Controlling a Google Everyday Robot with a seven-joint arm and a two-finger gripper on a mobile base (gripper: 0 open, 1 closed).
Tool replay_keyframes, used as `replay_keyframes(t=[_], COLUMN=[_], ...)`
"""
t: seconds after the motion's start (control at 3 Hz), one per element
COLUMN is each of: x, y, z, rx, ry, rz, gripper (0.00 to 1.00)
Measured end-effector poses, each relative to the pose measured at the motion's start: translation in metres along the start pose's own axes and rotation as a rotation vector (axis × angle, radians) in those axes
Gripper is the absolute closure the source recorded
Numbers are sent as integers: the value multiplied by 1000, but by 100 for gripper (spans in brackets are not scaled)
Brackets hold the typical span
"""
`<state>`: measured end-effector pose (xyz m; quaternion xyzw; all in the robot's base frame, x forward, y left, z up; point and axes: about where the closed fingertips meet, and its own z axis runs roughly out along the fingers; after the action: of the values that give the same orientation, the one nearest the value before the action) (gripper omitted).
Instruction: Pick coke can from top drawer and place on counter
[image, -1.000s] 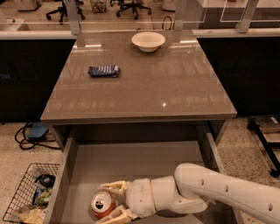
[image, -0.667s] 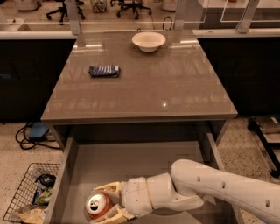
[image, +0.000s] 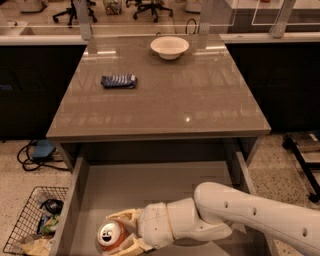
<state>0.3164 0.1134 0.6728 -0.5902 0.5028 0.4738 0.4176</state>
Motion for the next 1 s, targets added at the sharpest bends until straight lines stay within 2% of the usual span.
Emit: replay_keyframes(t=[0.33, 0.67, 1.0], x=[0, -17, -38], y=[0, -6, -16], z=[0, -12, -35], rx=[-1, 7, 27], ry=[-2, -72, -155], rz=[-1, -18, -6], gripper=[100, 100, 100])
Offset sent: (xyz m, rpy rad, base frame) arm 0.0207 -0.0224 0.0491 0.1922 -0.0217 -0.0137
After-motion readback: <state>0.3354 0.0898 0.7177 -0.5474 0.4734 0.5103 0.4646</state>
